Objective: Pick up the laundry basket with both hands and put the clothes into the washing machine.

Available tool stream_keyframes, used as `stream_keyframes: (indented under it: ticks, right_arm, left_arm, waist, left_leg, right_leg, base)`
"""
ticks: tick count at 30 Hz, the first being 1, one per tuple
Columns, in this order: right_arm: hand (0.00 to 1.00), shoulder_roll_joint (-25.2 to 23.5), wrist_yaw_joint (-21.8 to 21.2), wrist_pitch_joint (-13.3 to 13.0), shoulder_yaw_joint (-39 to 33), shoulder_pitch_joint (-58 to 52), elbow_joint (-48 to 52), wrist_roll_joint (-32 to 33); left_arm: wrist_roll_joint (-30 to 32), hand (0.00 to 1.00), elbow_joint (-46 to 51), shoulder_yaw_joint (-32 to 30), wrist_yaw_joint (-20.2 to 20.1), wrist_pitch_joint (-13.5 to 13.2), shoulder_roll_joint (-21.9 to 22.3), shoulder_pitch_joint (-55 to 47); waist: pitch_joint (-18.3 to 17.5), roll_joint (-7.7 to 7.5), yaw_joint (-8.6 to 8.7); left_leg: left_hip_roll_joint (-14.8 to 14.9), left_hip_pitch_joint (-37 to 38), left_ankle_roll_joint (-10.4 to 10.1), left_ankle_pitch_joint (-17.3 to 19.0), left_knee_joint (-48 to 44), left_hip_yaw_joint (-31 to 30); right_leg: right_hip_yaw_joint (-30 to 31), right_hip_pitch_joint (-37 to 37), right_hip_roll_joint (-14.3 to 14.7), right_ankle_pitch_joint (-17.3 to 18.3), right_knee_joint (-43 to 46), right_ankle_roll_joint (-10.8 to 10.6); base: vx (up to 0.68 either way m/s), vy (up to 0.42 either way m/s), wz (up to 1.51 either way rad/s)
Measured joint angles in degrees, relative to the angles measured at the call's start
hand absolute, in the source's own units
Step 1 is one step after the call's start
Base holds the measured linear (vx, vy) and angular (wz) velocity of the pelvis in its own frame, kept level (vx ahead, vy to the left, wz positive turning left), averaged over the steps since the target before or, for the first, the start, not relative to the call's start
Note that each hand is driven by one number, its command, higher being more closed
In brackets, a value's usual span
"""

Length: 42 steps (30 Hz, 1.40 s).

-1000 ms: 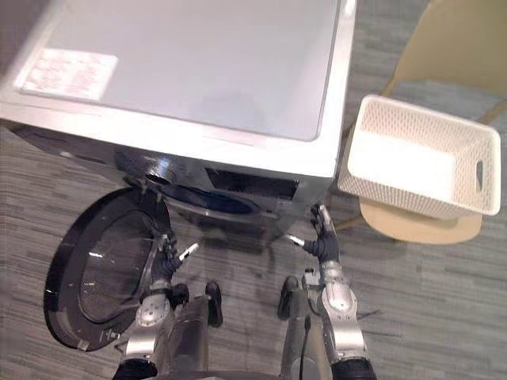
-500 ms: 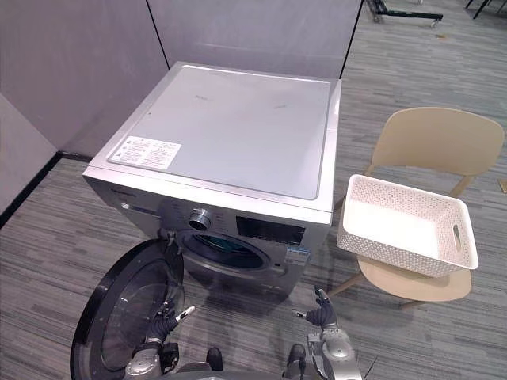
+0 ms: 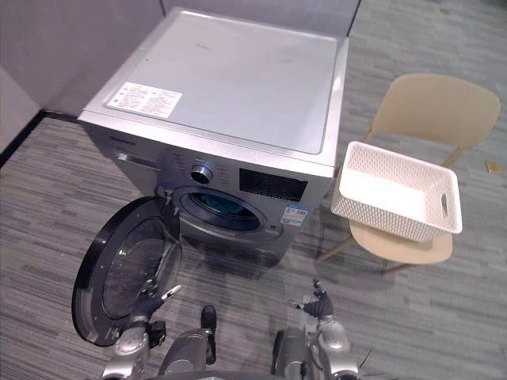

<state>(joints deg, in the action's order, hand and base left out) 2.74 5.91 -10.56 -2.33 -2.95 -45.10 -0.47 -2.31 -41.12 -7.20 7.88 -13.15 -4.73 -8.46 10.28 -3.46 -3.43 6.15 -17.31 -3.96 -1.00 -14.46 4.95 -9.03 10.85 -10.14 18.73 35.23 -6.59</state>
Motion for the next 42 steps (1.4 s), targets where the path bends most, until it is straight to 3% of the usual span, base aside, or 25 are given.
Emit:
stream_keyframes:
  ticks: [1,2,3,4,6,8,10,11,13,15,18,21,25,28,32,35,39,42]
  right_arm:
    - [0.0,0.67,0.19,-0.11,-0.21,0.55,0.04,0.04]
    - [0.0,1.56,0.41,-0.15,-0.2,1.67,0.08,0.46]
    - [0.0,2.31,0.63,-0.1,-0.55,2.16,0.33,1.07]
    - [0.0,2.53,1.03,-0.1,-1.36,2.13,0.57,1.72]
    - [0.0,2.06,1.68,-0.07,-1.36,1.7,0.74,2.2]
    - [0.0,2.1,1.73,-0.11,-1.43,1.92,1.07,2.19]
    - [0.0,2.38,1.68,-0.12,-1.95,1.25,1.07,2.16]
    - [0.0,2.37,1.66,-0.11,-2.13,0.87,0.9,2.12]
    - [0.0,2.88,1.59,-0.11,-2.17,0.65,-0.01,1.83]
    - [0.0,1.81,1.61,-0.1,-2.22,0.0,-1.26,1.32]
    - [0.0,2.05,1.64,-0.12,-2.25,-0.58,-1.41,1.09]
    - [0.0,2.19,1.6,-0.12,-2.17,-1.26,-1.61,0.54]
    - [0.0,2.54,1.41,-0.12,-2.15,-1.59,-1.63,-0.3]
    - [0.0,3.0,1.15,-0.15,-2.15,-1.56,-1.33,-0.32]
    - [0.0,4.36,0.05,-0.14,-2.06,-1.36,-0.46,-0.32]
    - [0.0,4.6,-0.22,-0.16,-1.59,-1.21,0.89,-0.15]
    - [0.0,4.4,-0.91,-0.18,0.69,-0.98,2.95,0.07]
    - [0.0,4.35,-1.03,-0.25,1.51,-0.97,6.57,1.72]
  left_arm:
    - [-0.31,0.0,0.15,-0.02,-0.01,0.02,0.97,-0.53]
    - [-0.58,0.0,-0.4,-0.03,0.01,0.25,3.15,-0.59]
    - [-0.58,0.0,-0.19,0.55,-0.17,0.39,4.73,-1.32]
    - [-0.64,0.0,-0.03,0.91,-0.13,0.41,5.89,-1.88]
    - [-1.78,0.0,0.05,1.46,-0.12,0.36,6.22,-1.41]
    - [-1.79,0.0,0.11,3.36,-0.19,0.34,6.21,-0.5]
    - [-1.72,0.0,0.76,5.47,-0.28,0.34,6.22,-0.22]
    - [-1.64,0.0,1.36,6.14,-0.28,0.31,6.27,0.12]
    - [-1.67,0.0,2.9,6.84,-0.21,0.19,5.99,1.29]
    - [-1.56,0.0,7.05,8.26,0.27,0.21,3.7,2.81]
    - [-0.8,0.0,14.13,9.2,2.43,-0.01,1.32,4.63]
    - [3.01,0.0,21.24,6.85,5.46,-1.31,-1.2,8.0]
    - [4.78,0.0,22.83,-1.43,9.37,-1.98,-6.04,11.6]
    - [5.17,0.0,22.21,-9.0,12.55,-1.91,-11.61,13.6]
    - [3.72,0.0,12.01,-15.19,14.59,-1.48,-20.31,17.6]
    - [1.65,0.0,3.61,-16.06,13.93,-0.41,-25.66,21.32]
    - [-1.97,0.0,-6.67,-15.98,10.71,1.7,-27.57,27.89]
    - [-6.24,0.0,-10.92,-17.15,8.65,2.21,-27.3,30.58]
  waist:
    - [0.02,0.81,-0.99]
    - [0.62,3.58,-1.82]
    - [0.75,5.24,-1.96]
    - [0.72,5.96,-1.91]
    - [0.8,5.41,-1.66]
    - [0.61,5.28,-1.28]
    - [0.72,4.85,-0.24]
    - [0.71,4.88,-0.06]
    - [0.19,5.78,0.38]
    - [-0.28,4.68,1.54]
    - [-0.57,4.45,2.74]
    - [-1.12,4.68,2.75]
    - [-1.38,4.53,3.92]
    - [-1.5,3.91,4.07]
    - [-1.46,2.74,3.93]
    - [0.04,0.13,3.15]
    - [2.79,-4.02,2.6]
    - [3.96,-4.85,2.4]
  left_leg:
    - [0.54,-0.88,-0.41,-1.65,1.08,0.09]
    - [2.02,-1.41,-0.42,-2.82,2.89,-0.12]
    - [3.29,-1.67,-0.57,-3.13,4.78,-0.06]
    - [3.79,-1.31,-1.01,-3.3,7.11,0.08]
    - [3.95,-0.63,-2.21,-2.48,12.0,0.18]
    - [3.0,-1.49,-1.94,-2.57,7.81,1.99]
    - [2.28,-0.36,-2.03,-2.09,-0.12,3.2]
    - [1.95,1.92,-1.94,0.68,0.19,2.82]
    - [1.44,5.05,-1.78,1.2,5.96,1.33]
    - [-0.19,7.32,-0.28,-1.39,11.74,0.45]
    - [-2.06,8.94,0.81,-3.48,15.25,-0.38]
    - [-3.42,11.1,1.45,-4.6,18.46,-0.32]
    - [-4.18,12.73,1.61,-4.83,19.72,0.03]
    - [-4.19,12.71,1.84,-4.96,19.72,1.49]
    - [-3.71,11.9,1.84,-4.93,19.71,3.33]
    - [-2.46,9.61,1.59,-4.65,18.07,4.68]
    - [0.55,2.41,0.59,-1.07,8.86,5.26]
    - [3.48,-1.8,-0.12,2.11,1.99,5.71]
  right_leg:
    - [-0.38,-0.94,1.04,1.46,-5.4,1.29]
    - [-1.14,-1.87,3.43,0.73,-9.9,2.89]
    - [-1.91,-1.64,4.72,-0.27,-11.84,3.38]
    - [-2.1,-0.6,5.37,-1.34,-12.0,3.64]
    - [-3.66,-0.01,5.36,-3.38,-13.95,5.9]
    - [-4.02,0.9,3.85,-6.18,-16.23,6.53]
    - [-4.25,1.24,2.45,-8.54,-18.09,5.35]
    - [-4.1,1.25,2.0,-9.32,-18.84,4.55]
    - [-4.11,0.34,2.46,-11.57,-21.87,3.25]
    - [-5.34,-2.82,2.08,-15.19,-27.95,1.95]
    - [-6.65,-5.04,1.26,-17.0,-31.22,0.69]
    - [-6.71,-6.61,0.47,-18.53,-33.54,0.07]
    - [-6.32,-8.23,0.09,-19.49,-35.34,-0.24]
    - [-4.57,-7.93,0.37,-20.75,-36.83,-0.58]
    - [-2.6,-6.34,1.27,-21.67,-37.59,-0.02]
    - [-1.06,-3.89,2.38,-22.51,-37.55,0.91]
    - [0.21,-0.25,4.35,-23.87,-37.42,2.23]
    - [1.52,1.57,6.25,-24.72,-37.23,3.08]
  base:
    - [-0.29,-0.177,-0.15]
    - [-0.31,-0.135,-0.2]
    - [-0.33,-0.1,-0.13]
    - [-0.33,-0.073,0.09]
    - [-0.26,-0.065,0.24]
    - [-0.12,-0.002,0.2]
    - [-0.08,0.086,0.15]
    - [-0.06,0.172,0.05]
    - [-0.04,0.173,0.02]
    - [-0.02,0.166,0.25]
    - [-0.05,0.13,0.27]
    - [-0.04,0.097,0.0]
    - [-0.01,0.064,-0.06]
    - [0.02,0.025,-0.24]
    - [0.02,-0.002,-0.29]
    - [0.0,-0.029,-0.26]
    - [-0.07,-0.069,-0.19]
    - [-0.1,-0.085,-0.32]
